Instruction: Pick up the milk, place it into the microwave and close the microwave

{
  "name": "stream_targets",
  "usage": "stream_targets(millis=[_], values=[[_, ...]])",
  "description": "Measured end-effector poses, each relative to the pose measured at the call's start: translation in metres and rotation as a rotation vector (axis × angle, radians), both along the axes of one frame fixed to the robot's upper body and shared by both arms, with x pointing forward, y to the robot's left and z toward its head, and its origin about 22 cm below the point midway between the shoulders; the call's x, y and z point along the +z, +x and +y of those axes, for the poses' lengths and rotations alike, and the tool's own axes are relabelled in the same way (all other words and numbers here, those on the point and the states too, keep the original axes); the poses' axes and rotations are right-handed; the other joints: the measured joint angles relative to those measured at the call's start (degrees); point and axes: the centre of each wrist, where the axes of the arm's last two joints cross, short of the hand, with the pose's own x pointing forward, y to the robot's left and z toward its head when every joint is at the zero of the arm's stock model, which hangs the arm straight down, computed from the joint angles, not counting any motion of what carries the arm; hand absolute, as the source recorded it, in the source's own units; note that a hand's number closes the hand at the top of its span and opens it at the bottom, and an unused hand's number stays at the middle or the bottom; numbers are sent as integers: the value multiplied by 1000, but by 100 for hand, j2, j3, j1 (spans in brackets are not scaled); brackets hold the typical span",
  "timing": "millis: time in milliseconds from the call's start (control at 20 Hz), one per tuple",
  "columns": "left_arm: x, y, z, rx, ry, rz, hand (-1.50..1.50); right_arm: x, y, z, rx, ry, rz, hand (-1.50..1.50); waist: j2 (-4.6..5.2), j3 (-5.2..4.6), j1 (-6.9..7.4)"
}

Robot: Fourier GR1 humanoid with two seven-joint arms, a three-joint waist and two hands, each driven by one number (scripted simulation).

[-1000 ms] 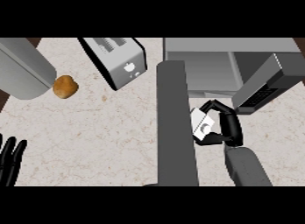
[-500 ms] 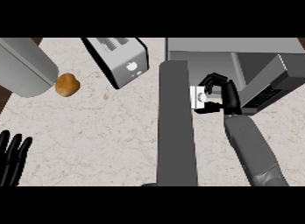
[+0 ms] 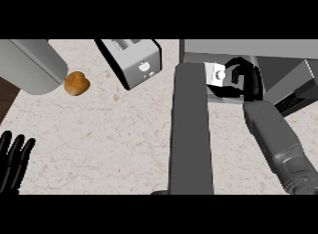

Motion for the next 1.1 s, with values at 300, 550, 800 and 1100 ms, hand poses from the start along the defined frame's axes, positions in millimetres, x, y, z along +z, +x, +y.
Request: stream_targets(millis=[300,550,800,1100], values=[[0,4,-2,-4,20,-2,-150,17,12,-10,-124,-158,-68,-150,56,4,129],[-2,5,-5,-7,40,7,-150,22,17,-4,-82,-268,-35,-150,77,5,207],[-2,8,-6,-14,61,8,-150,24,20,13,-19,-299,-3,-150,92,7,227],[1,7,-8,-20,68,4,-150,26,23,28,10,-282,15,-150,80,8,218]])
